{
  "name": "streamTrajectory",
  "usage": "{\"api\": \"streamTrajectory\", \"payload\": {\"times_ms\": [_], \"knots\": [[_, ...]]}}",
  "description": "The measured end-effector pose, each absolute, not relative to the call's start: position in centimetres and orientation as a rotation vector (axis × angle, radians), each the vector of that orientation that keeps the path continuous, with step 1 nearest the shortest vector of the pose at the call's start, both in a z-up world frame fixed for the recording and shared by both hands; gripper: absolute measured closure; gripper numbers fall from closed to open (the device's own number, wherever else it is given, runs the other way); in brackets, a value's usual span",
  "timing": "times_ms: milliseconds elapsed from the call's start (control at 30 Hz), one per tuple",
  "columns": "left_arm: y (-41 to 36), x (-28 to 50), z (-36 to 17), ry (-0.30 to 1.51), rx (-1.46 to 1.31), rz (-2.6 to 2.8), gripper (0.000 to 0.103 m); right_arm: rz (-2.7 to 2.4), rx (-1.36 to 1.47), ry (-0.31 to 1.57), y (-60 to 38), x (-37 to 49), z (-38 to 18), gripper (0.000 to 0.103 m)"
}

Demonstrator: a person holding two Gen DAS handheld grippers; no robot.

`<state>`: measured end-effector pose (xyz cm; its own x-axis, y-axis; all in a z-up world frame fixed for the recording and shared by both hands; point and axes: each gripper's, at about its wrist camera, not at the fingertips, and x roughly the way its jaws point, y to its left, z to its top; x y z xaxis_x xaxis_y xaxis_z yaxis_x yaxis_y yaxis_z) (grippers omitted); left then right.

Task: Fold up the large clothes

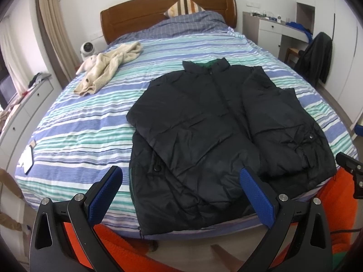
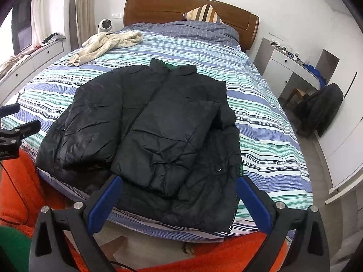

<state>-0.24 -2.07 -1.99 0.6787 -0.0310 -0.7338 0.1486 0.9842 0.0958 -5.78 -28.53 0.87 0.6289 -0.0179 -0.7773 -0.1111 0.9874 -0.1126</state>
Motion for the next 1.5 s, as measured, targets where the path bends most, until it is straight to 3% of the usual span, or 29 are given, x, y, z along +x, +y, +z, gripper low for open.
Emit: {"api": "streamTrajectory", "payload": {"times_ms": [1200, 1500], "knots": [[-3.2, -0.9, -2.0, 0.816, 0.184, -0.104, 0.000, 0.165, -0.114, 0.851, -28.6, -6.7, 0.2, 0.000], [-2.8, -1.1, -2.1, 0.818, 0.181, -0.092, 0.000, 0.408, -0.325, 0.810, -24.6, -2.9, -6.6, 0.001]]}}
